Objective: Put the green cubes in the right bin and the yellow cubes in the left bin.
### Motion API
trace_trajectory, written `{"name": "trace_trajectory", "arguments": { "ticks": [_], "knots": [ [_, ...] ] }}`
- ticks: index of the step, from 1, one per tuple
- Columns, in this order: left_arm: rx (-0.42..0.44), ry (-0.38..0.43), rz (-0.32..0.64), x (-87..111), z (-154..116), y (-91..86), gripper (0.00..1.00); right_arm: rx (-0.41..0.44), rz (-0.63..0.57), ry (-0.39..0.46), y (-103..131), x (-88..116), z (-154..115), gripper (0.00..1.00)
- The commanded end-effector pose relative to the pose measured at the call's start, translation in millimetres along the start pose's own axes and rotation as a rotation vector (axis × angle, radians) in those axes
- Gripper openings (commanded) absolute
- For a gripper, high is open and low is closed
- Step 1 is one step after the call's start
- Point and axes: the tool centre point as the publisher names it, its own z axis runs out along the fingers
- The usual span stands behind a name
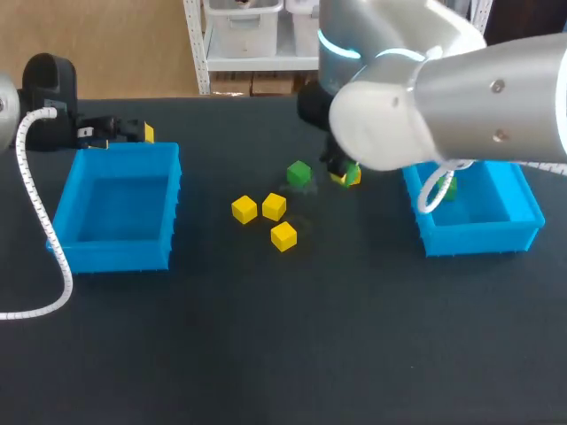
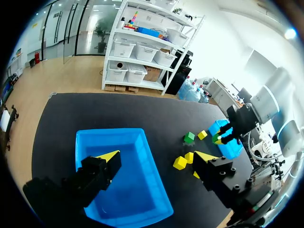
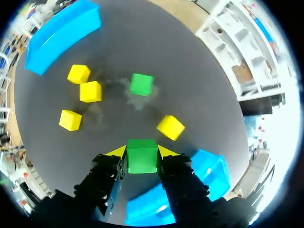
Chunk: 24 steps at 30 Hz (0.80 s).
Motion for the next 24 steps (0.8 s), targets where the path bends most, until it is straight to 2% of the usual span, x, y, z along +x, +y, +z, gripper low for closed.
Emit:
{"name": "trace_trajectory", "arguments": {
  "ticks": [1, 9, 16, 24],
  "knots": [
    [0.015, -0.007, 0.003, 1.6, 0, 3.3, 1.00, 0.013, 0.059, -0.042, -14, 18, -10, 0.00],
    [0.015, -0.007, 0.003, 1.6, 0, 3.3, 1.00, 0.026, 0.261, -0.081, -55, 46, -23, 0.00],
    [0.015, -0.007, 0.003, 1.6, 0, 3.3, 1.00, 0.051, 0.416, -0.081, -89, 90, -25, 0.00],
    [0.015, -0.007, 0.003, 1.6, 0, 3.3, 1.00, 0.044, 0.536, -0.039, -105, 132, -7, 0.00]
  ]
}}
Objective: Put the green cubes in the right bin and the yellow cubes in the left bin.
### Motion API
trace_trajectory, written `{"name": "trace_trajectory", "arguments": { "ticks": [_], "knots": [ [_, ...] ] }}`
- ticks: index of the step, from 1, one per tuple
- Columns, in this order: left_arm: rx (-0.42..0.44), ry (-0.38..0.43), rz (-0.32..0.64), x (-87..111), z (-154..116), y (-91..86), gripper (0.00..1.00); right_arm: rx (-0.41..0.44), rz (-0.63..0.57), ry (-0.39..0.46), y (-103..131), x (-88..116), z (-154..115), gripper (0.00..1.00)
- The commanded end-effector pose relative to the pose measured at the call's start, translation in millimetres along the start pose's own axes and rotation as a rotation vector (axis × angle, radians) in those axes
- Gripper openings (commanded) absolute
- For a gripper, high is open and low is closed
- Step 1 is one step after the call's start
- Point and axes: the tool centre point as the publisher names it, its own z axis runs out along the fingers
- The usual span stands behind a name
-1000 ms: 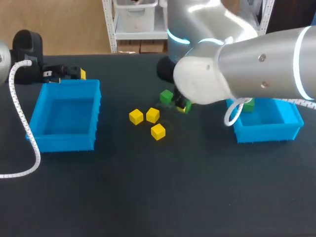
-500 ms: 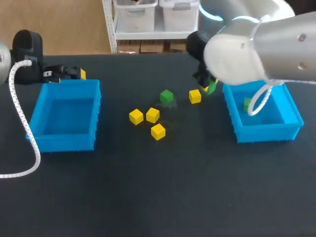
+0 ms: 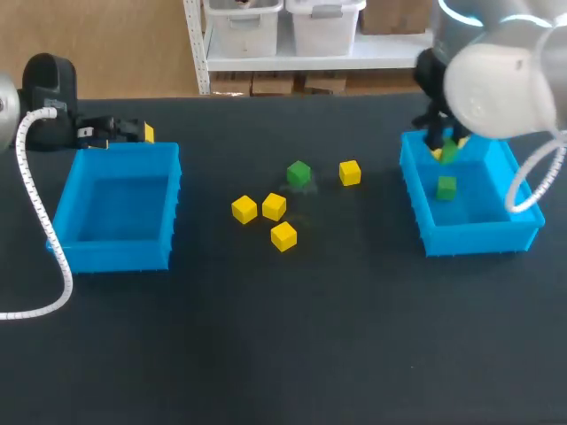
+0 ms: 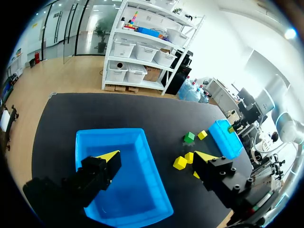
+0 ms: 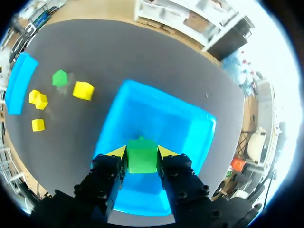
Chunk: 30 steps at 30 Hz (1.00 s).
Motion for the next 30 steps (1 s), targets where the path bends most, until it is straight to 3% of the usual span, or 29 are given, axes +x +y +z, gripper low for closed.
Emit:
{"name": "trace_trajectory", "arguments": {
  "ticks": [1, 8, 10, 11, 21, 30],
  "knots": [
    [0.015, -0.007, 0.003, 1.6, 0, 3.3, 1.00, -0.012, 0.027, -0.070, -10, 15, 10, 0.00],
    [0.015, -0.007, 0.003, 1.6, 0, 3.3, 1.00, -0.027, 0.057, -0.058, -15, 20, 19, 0.00],
    [0.015, -0.007, 0.003, 1.6, 0, 3.3, 1.00, -0.024, 0.051, -0.064, -14, 16, 15, 0.50],
    [0.015, -0.007, 0.003, 1.6, 0, 3.3, 1.00, -0.021, 0.044, -0.069, -14, 14, 13, 1.00],
    [0.015, -0.007, 0.003, 1.6, 0, 3.3, 1.00, -0.017, -0.099, -0.121, 13, -32, -17, 1.00],
    [0.015, -0.007, 0.003, 1.6, 0, 3.3, 1.00, -0.039, -0.264, -0.168, 67, -83, -41, 1.00]
  ]
}}
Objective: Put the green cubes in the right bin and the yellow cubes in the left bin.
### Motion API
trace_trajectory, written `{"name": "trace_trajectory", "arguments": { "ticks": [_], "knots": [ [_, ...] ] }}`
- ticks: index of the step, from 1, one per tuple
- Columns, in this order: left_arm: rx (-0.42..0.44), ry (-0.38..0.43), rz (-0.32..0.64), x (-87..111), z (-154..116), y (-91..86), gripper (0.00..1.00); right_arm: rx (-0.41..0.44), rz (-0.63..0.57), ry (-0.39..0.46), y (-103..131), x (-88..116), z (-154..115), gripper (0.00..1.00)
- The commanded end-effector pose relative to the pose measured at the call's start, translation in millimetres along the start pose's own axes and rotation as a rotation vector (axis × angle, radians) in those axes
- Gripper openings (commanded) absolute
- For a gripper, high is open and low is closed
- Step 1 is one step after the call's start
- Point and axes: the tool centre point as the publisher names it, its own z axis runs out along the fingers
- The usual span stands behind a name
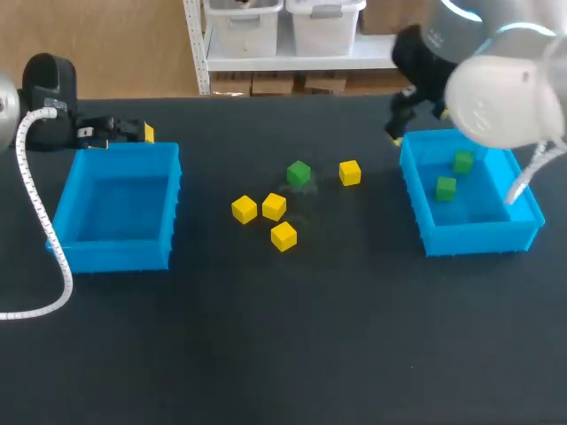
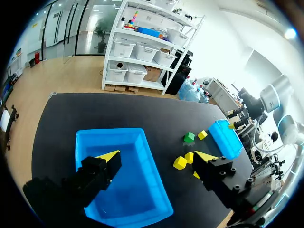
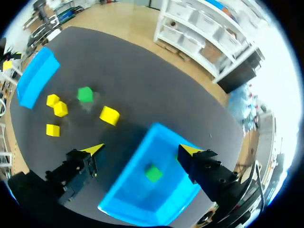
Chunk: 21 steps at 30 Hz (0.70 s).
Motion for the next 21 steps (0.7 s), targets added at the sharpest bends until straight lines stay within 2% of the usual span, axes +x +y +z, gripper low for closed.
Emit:
{"name": "trace_trajectory", "arguments": {
  "ticks": [1, 8, 16, 21],
  "knots": [
    [0.015, -0.007, 0.003, 1.6, 0, 3.3, 1.00, -0.022, -0.042, 0.031, 17, -34, 3, 1.00],
    [0.015, -0.007, 0.003, 1.6, 0, 3.3, 1.00, -0.076, -0.114, 0.052, 56, -64, 16, 1.00],
    [0.015, -0.007, 0.003, 1.6, 0, 3.3, 1.00, -0.123, -0.179, 0.130, 97, -81, 42, 1.00],
    [0.015, -0.007, 0.003, 1.6, 0, 3.3, 1.00, -0.119, -0.196, 0.188, 114, -85, 60, 1.00]
  ]
}}
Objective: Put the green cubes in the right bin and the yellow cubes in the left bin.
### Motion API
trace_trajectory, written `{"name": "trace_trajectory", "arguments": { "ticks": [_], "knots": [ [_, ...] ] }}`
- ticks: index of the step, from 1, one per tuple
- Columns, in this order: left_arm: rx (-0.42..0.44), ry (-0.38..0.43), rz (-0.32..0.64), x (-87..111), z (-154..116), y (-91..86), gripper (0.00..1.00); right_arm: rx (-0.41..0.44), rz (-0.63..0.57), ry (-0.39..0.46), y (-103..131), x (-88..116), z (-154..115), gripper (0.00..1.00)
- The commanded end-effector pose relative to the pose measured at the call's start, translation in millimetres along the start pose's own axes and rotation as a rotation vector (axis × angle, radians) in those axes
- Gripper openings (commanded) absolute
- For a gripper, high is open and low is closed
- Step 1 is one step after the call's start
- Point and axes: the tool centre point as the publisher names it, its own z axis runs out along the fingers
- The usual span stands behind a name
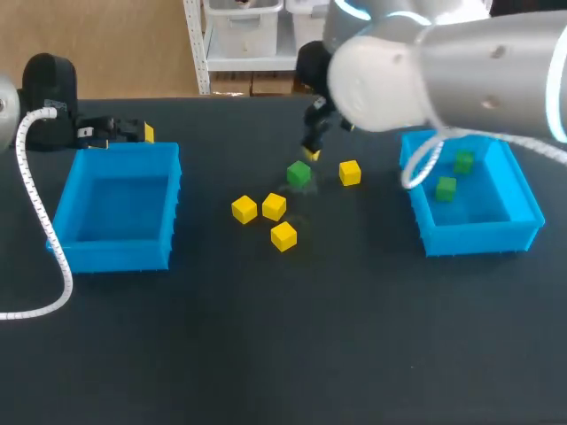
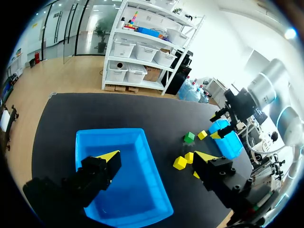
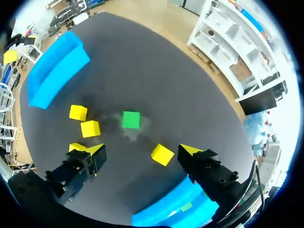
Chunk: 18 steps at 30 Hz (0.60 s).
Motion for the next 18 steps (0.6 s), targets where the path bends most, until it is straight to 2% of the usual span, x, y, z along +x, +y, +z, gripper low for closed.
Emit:
{"name": "trace_trajectory", "arguments": {
  "ticks": [1, 7, 18],
  "knots": [
    [0.015, -0.007, 0.003, 1.6, 0, 3.3, 1.00, -0.002, 0.005, 0.127, 5, -23, 19, 1.00],
    [0.015, -0.007, 0.003, 1.6, 0, 3.3, 1.00, 0.011, 0.046, 0.161, 8, -26, 38, 1.00],
    [0.015, -0.007, 0.003, 1.6, 0, 3.3, 1.00, -0.010, 0.115, 0.161, 10, -31, 68, 1.00]
  ]
}}
